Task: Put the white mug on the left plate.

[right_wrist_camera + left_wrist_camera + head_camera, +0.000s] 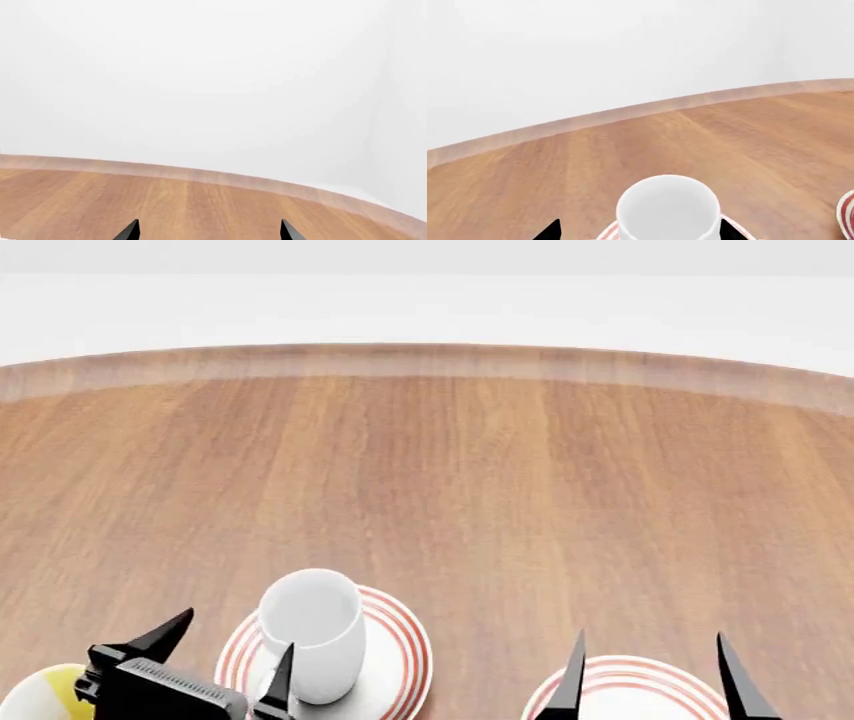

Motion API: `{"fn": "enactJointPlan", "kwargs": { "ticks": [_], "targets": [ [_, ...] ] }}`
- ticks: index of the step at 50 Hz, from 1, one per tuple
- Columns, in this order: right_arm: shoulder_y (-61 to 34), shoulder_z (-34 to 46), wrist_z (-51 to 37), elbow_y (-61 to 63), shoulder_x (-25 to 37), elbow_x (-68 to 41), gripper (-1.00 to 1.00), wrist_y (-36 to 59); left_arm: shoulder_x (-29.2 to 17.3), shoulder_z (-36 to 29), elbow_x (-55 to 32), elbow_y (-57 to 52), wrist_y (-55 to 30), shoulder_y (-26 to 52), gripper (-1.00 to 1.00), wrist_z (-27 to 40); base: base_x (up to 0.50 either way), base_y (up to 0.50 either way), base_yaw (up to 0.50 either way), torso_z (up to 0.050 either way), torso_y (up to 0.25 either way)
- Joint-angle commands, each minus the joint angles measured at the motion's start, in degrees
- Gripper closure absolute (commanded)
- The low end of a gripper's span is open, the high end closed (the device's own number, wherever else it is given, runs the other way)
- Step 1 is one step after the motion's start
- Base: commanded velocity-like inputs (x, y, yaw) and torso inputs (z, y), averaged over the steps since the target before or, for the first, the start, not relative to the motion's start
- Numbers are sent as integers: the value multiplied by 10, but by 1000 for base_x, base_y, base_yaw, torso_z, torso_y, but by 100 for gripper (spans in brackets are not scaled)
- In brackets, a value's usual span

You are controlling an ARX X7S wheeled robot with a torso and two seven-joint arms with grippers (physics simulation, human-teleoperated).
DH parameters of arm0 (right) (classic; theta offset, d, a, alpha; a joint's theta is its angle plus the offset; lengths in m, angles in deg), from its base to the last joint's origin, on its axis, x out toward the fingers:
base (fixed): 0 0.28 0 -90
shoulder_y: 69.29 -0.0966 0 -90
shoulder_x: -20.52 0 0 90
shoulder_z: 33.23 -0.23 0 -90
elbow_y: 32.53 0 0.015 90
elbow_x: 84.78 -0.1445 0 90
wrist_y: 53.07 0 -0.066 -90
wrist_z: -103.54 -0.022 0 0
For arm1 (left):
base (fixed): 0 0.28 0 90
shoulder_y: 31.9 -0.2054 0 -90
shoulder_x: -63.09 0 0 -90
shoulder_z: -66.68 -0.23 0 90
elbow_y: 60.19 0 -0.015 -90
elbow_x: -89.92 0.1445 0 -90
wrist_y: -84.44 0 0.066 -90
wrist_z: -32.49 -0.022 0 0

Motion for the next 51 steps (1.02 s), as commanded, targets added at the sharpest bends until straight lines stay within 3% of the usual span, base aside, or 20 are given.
{"fn": "enactJointPlan", "kwargs": {
  "ticks": [1,15,27,51],
  "targets": [
    [3,-8,-9,-2,-8,0,-100,-36,-47,4,-10,-176,-34,-61,-100,34,0,0,0,0,0],
    [48,-5,-18,76,-12,13,-100,-107,-101,32,4,-385,-21,-171,-100,115,0,0,0,0,0],
    [78,10,-35,153,-11,50,-100,-96,-147,69,24,-535,35,-291,-100,171,0,0,0,0,0],
    [144,28,-52,208,-13,82,-100,-172,-170,78,68,-620,80,-369,-100,194,0,0,0,0,0]
  ]
}}
